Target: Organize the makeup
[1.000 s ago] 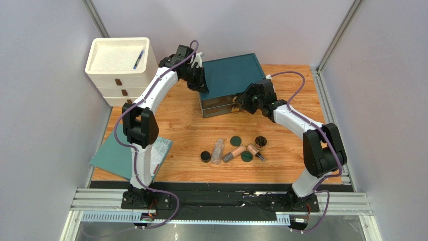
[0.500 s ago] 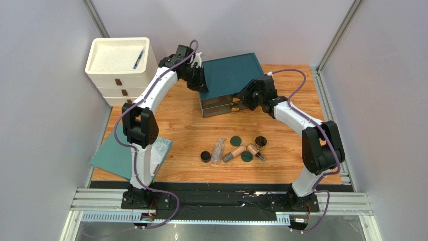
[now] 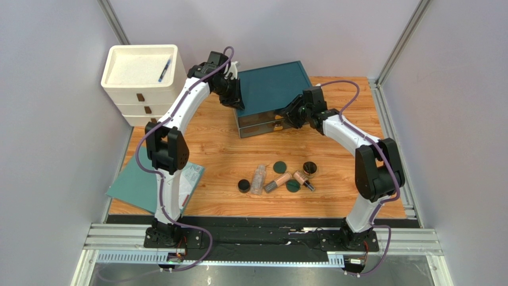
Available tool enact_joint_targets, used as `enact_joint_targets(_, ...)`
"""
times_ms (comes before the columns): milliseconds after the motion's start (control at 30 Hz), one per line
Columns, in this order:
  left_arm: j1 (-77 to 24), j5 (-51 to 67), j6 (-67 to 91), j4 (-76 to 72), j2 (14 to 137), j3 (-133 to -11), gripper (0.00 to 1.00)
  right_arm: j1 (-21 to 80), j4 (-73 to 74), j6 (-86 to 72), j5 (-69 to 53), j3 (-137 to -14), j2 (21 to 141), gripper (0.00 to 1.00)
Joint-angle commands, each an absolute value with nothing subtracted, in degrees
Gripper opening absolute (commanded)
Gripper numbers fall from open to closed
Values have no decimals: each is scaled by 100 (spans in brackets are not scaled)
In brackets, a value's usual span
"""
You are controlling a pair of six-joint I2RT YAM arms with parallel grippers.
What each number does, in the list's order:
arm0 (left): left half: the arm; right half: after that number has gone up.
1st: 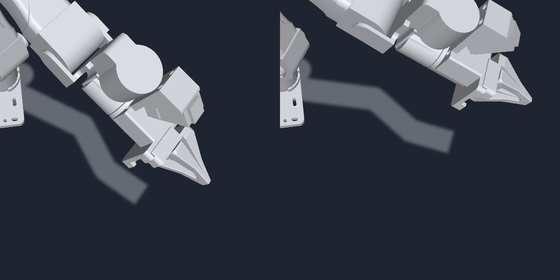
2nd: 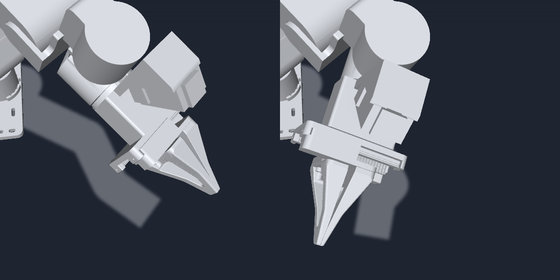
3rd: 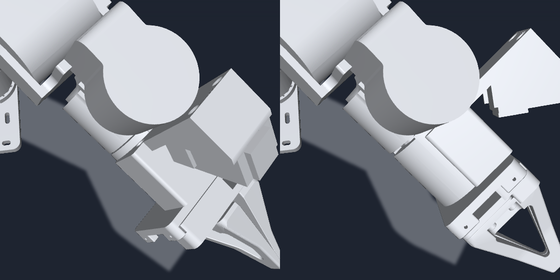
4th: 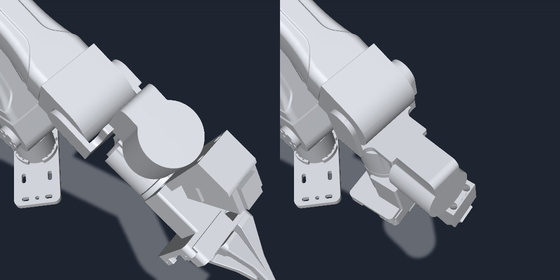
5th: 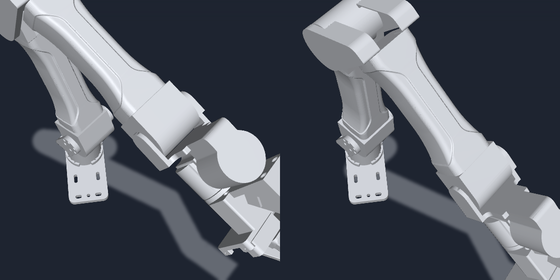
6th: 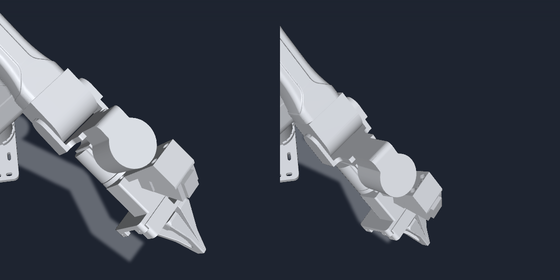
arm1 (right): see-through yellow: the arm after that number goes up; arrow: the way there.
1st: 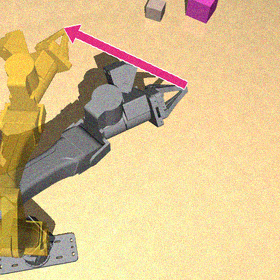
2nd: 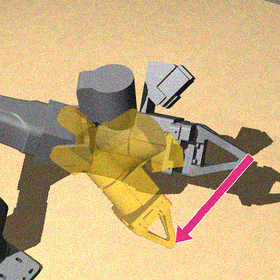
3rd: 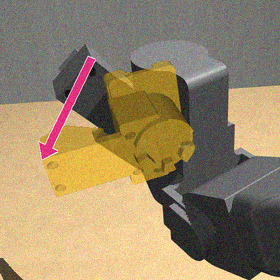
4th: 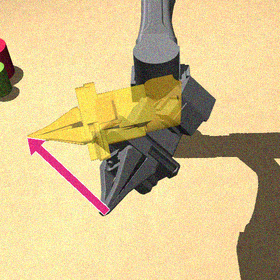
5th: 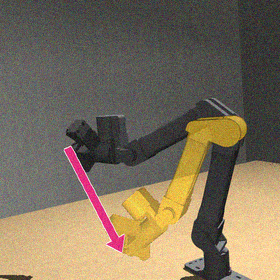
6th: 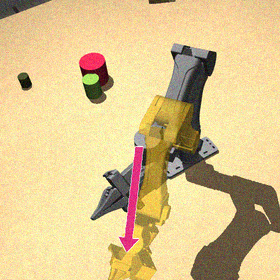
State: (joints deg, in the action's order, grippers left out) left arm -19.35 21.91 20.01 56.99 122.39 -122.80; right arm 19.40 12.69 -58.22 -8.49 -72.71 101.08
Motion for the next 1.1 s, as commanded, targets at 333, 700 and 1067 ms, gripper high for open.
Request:
enact_joint_targets(333,-1828,1582,1890,6759,13007,-12814,23,1916,2486,-5265,-896,-6996,9914,39)
enact_joint_targets(700,-1819,1564,1934,6759,13113,-12850,35,1951,3058,-4843,-905,-6961,9809,40)
enact_joint_targets(1067,-1819,1591,1934,6812,13210,-12929,35,2118,3401,-4570,-791,-6601,9238,40)
